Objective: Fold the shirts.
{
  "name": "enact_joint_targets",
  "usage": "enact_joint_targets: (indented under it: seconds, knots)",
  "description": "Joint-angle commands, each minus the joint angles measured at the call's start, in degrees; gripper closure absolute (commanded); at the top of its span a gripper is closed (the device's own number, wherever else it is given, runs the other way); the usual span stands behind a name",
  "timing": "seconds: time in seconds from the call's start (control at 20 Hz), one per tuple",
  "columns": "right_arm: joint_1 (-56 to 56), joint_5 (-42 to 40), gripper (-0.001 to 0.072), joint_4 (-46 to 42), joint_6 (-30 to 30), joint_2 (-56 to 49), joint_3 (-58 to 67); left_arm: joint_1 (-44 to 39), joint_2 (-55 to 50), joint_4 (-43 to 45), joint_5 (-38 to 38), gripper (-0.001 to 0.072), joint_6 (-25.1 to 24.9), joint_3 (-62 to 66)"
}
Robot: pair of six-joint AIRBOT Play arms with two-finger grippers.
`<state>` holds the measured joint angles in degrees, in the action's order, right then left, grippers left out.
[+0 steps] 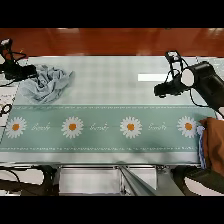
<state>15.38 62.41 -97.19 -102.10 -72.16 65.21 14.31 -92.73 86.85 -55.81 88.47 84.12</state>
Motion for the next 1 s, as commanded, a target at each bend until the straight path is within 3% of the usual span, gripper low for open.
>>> enact_joint_targets:
  seconds: [0.0,0.45,0.5,0.55,0.6,0.75,0.95]
  knots:
    - [0.04,-5.09,0.0303,4.76,-0.92,0.55,-1.42,0.52,-4.81,-0.96,-3.43,0.0203,-2.1,0.07]
    - [0.04,-6.78,0.0303,5.14,-1.03,0.55,-1.42,-0.72,-8.72,-1.03,-8.28,0.021,-2.23,0.09]
    - [0.04,-6.75,0.0303,5.22,-1.05,0.55,-1.42,-0.96,-8.76,-1.01,-9.88,0.0328,-2.25,0.09]
    - [0.04,-6.73,0.0303,5.53,-1.05,0.61,-1.42,-1.27,-8.7,-1.03,-12.13,0.0609,-2.25,0.24]
    - [0.04,-6.71,0.0303,5.68,-1.03,0.76,-1.42,-1.51,-8.7,-1.79,-14.34,0.0686,-2.27,0.87]
    - [0.02,-5.77,0.0303,5.27,-0.68,3.8,-1.42,-1.84,-6.62,-7.54,-17.75,0.0687,-2.27,4.87]
    - [0.02,-5.55,0.0303,3.48,-0.66,12.59,-1.42,-1.84,2.05,-18.6,-14.8,0.0687,-2.23,13.03]
